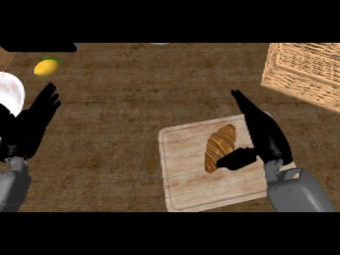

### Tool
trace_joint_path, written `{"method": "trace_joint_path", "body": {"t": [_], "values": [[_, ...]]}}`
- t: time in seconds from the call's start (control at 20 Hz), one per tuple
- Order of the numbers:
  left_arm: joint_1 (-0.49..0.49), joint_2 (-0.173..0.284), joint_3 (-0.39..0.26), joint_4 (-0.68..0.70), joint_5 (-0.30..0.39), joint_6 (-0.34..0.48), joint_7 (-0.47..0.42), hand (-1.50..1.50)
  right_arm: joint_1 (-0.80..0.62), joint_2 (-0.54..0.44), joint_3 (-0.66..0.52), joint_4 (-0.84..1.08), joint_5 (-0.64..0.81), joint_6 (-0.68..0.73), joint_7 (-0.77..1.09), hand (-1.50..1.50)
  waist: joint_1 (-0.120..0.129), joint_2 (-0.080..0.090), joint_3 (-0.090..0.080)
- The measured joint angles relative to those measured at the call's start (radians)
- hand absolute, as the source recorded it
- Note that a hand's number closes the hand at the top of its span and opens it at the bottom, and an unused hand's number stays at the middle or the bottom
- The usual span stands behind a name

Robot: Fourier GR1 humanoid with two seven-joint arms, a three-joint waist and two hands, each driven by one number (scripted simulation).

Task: Pick the croissant from the cutting board and place it in the basket

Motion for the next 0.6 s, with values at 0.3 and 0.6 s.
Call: {"method": "trace_joint_path", "body": {"t": [0.3,0.6], "values": [[0.001,-0.021,0.028,0.001,-0.021,-0.017,0.009,0.00,0.039,0.029,-0.007,0.026,0.054,0.021,-0.038,-1.50,-0.002,-0.001,0.000],[-0.010,-0.055,0.030,-0.039,-0.062,-0.004,0.054,0.00,0.067,0.044,-0.044,0.007,0.057,0.066,-0.086,-1.50,-0.004,-0.001,0.000]]}}
